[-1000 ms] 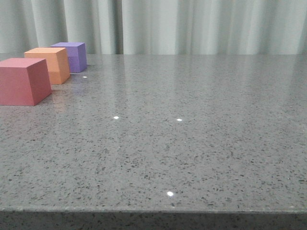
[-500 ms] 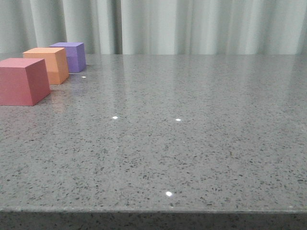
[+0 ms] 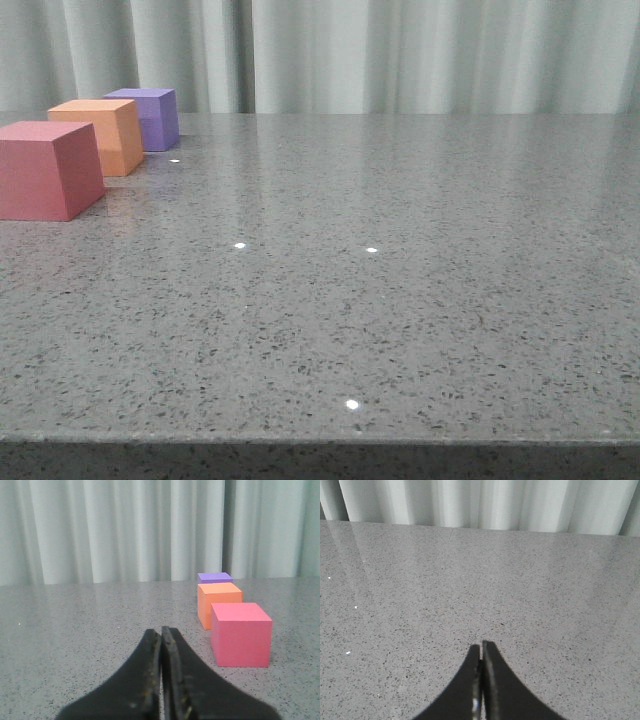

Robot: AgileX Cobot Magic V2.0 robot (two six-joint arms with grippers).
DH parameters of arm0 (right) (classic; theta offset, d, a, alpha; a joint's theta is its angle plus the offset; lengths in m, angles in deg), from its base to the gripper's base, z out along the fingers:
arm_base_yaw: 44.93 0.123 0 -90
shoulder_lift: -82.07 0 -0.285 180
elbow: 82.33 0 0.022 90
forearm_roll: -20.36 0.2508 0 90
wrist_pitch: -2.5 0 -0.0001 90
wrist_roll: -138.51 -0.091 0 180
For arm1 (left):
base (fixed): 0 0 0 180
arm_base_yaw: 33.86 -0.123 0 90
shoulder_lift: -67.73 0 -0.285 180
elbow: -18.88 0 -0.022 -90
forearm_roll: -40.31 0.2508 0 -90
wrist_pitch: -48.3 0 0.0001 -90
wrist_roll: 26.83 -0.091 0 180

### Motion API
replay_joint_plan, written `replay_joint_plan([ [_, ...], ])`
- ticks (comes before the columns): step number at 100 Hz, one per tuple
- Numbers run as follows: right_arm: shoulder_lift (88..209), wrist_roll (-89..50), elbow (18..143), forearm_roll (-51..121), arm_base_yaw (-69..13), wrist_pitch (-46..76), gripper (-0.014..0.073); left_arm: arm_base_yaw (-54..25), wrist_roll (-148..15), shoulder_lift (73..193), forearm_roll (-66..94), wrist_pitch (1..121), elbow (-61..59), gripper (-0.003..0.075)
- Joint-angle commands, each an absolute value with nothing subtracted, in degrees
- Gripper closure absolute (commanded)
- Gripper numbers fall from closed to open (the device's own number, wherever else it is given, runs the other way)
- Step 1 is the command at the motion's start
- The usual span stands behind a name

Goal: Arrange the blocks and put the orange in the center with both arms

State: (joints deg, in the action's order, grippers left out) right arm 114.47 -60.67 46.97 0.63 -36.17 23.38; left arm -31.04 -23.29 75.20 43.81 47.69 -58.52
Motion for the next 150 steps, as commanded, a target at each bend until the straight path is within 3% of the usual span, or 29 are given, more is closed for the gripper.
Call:
replay_joint_plan([
  [1,114.7,-60.5,48.5,-0.7,-36.5,19.1,0.066,-31.1,-23.3,73.4,43.8,43.0,-60.9,0.0739],
  [38,110.9,-54.8,45.1,8.1,-36.5,15.5,0.066,-31.1,-23.3,73.4,43.8,43.0,-60.9,0.0739],
  [61,103.1,-46.7,34.0,16.3,-38.7,4.5,0.066,-31.1,-23.3,73.4,43.8,43.0,-60.9,0.0739],
  [94,88.0,-46.8,24.0,18.7,-40.9,3.6,0.066,-31.1,-23.3,73.4,43.8,43.0,-60.9,0.0739],
  [150,88.0,-46.8,19.9,18.7,-40.9,-3.4,0.066,-31.1,-23.3,73.4,43.8,43.4,-60.9,0.0739],
])
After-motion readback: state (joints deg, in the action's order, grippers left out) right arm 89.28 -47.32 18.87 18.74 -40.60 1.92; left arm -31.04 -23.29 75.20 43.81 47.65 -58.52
